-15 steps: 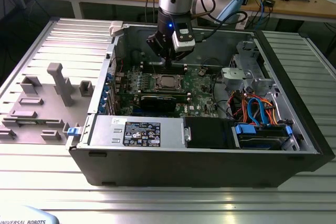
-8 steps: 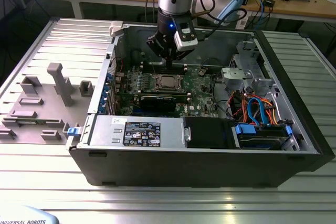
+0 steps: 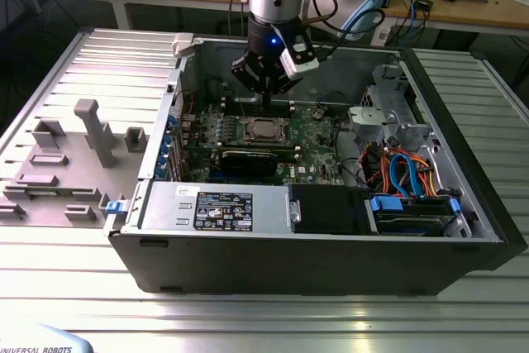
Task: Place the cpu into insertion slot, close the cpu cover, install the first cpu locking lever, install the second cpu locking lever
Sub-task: 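Install the first cpu locking lever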
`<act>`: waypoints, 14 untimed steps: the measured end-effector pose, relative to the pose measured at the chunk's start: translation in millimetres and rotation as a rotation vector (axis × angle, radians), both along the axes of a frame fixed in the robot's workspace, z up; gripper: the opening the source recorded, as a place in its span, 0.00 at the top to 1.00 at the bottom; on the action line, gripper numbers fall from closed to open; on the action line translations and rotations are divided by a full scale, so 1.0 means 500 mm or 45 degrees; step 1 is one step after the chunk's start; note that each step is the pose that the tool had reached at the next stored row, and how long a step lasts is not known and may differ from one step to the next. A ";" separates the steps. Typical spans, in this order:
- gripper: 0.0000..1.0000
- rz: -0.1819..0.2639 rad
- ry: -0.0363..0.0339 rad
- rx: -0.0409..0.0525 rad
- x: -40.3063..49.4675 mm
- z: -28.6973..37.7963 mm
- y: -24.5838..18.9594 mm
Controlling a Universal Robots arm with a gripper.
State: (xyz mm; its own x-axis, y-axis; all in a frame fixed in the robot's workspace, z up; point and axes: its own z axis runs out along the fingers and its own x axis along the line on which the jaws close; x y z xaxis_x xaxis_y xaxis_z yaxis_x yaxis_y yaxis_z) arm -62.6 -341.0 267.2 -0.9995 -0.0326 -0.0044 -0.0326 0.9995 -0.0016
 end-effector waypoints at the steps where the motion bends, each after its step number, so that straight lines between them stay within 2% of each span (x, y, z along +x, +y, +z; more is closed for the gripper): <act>1: 0.89 0.020 0.0000 0.000 0.000 0.000 0.0000; 5: 0.89 0.098 -0.0001 0.000 -0.001 -0.001 0.0000; 8: 0.89 0.112 -0.0001 0.000 -0.012 -0.001 0.0000; 11: 0.89 0.112 -0.0002 0.000 -0.020 -0.002 0.0003; 14: 0.89 0.071 0.0000 0.000 -0.022 -0.004 0.0002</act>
State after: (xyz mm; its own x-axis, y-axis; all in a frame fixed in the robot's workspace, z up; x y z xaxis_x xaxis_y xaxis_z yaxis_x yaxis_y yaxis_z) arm -73.4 -340.9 265.2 -0.9961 -0.0885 -0.0044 -0.0885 0.9961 -0.0014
